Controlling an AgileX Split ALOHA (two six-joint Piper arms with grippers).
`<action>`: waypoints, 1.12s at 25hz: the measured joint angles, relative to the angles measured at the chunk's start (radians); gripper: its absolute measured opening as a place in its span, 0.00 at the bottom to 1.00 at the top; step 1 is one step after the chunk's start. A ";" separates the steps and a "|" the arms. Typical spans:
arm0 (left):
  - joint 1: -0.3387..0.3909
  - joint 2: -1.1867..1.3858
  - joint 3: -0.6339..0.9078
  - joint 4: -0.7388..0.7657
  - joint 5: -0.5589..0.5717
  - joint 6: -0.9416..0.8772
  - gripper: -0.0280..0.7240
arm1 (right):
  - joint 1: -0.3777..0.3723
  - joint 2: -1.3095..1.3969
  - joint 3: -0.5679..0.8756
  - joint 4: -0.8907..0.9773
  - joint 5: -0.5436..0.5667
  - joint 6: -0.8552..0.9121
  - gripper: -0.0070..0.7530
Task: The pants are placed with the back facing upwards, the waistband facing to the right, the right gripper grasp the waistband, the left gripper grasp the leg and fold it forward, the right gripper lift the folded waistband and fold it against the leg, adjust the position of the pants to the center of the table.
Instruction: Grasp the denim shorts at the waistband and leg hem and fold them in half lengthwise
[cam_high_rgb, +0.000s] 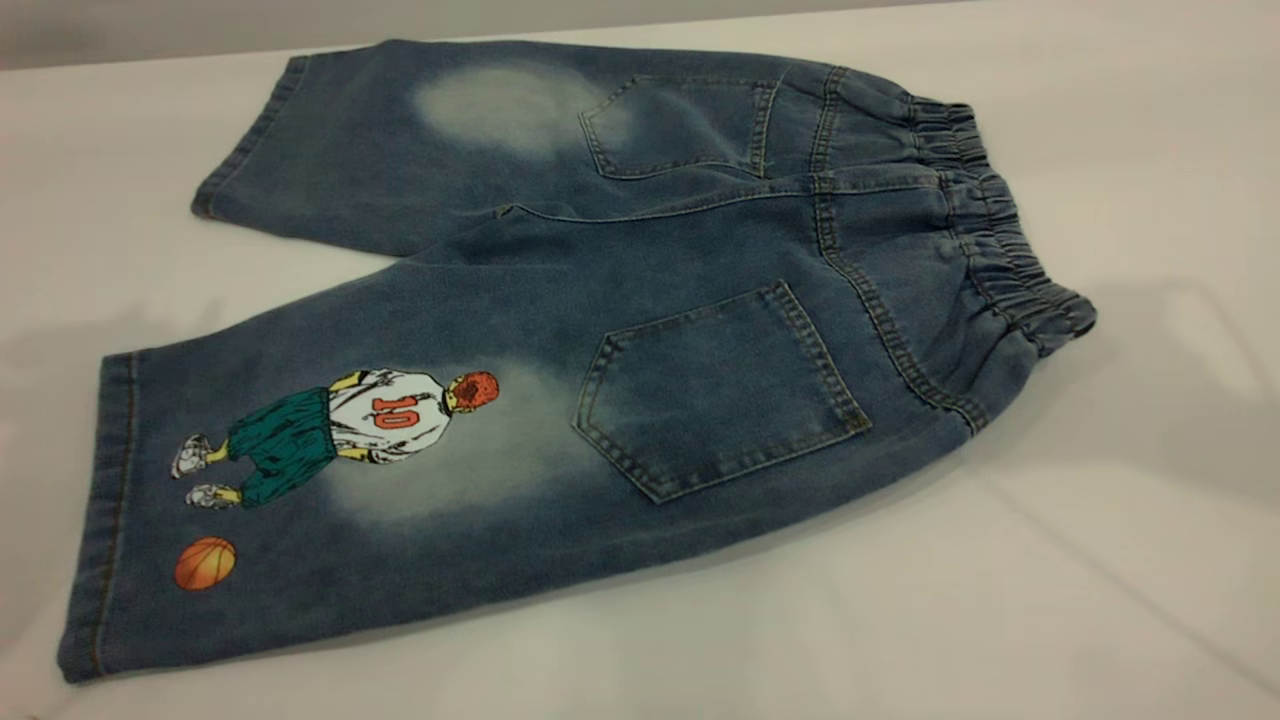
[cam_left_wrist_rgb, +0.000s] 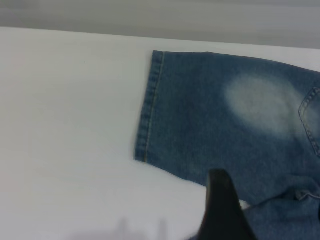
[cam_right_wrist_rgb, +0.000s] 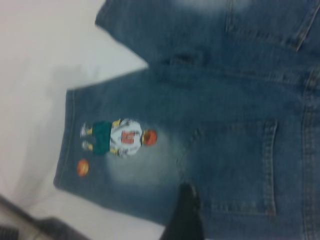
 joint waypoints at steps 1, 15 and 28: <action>0.000 0.009 -0.011 0.002 0.006 0.000 0.58 | -0.012 0.022 -0.020 0.002 0.020 -0.004 0.74; 0.000 0.010 -0.020 0.000 0.033 0.023 0.58 | -0.305 0.343 -0.063 0.253 0.320 -0.304 0.74; 0.000 0.010 -0.019 -0.001 0.033 0.022 0.58 | -0.311 0.477 0.104 0.373 0.234 -0.553 0.74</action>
